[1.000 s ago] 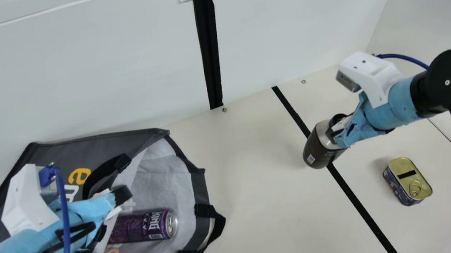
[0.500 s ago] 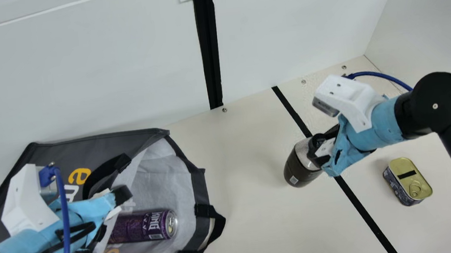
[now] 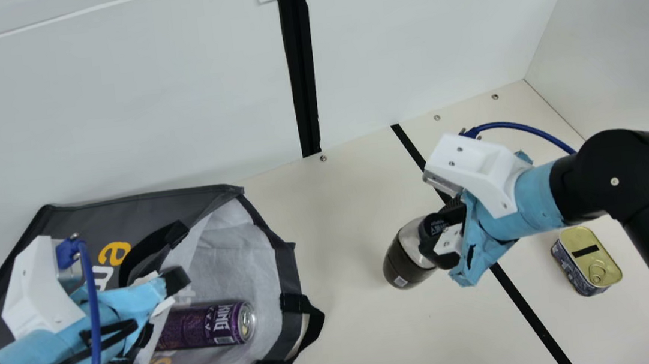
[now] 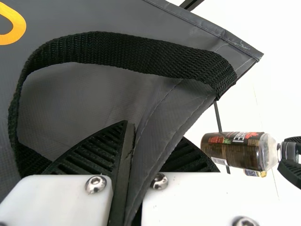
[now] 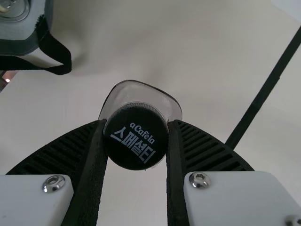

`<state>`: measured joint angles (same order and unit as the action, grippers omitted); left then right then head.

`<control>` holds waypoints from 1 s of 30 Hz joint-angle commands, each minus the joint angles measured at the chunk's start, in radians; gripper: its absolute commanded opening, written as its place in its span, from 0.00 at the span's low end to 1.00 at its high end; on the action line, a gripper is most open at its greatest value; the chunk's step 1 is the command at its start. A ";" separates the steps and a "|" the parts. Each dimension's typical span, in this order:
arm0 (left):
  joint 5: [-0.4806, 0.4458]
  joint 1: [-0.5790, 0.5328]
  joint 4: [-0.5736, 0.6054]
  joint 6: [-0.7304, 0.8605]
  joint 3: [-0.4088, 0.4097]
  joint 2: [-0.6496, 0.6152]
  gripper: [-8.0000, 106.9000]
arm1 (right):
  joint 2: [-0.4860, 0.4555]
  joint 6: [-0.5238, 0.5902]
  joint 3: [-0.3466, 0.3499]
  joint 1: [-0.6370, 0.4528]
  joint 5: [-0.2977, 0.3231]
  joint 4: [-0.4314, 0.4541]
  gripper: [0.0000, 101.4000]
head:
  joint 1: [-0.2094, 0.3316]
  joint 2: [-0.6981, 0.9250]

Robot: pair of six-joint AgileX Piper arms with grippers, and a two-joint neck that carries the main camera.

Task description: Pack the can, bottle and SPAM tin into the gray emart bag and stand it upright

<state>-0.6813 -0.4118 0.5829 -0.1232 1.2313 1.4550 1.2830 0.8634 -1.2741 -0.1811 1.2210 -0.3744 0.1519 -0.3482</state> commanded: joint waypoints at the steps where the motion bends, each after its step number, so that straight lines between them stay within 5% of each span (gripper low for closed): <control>1: 0.000 0.000 0.000 0.000 0.000 0.000 0.00 | -0.005 -0.001 0.004 0.012 -0.001 -0.003 0.00 | 0.023 -0.001; 30: 0.000 0.000 0.000 0.000 0.000 0.000 0.00 | -0.069 -0.095 -0.035 0.198 -0.001 -0.118 0.00 | 0.023 -0.001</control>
<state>-0.6813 -0.4118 0.5829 -0.1232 1.2313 1.4550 1.2140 0.7757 -1.3072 0.0063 1.2221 -0.4881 0.1519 -0.3482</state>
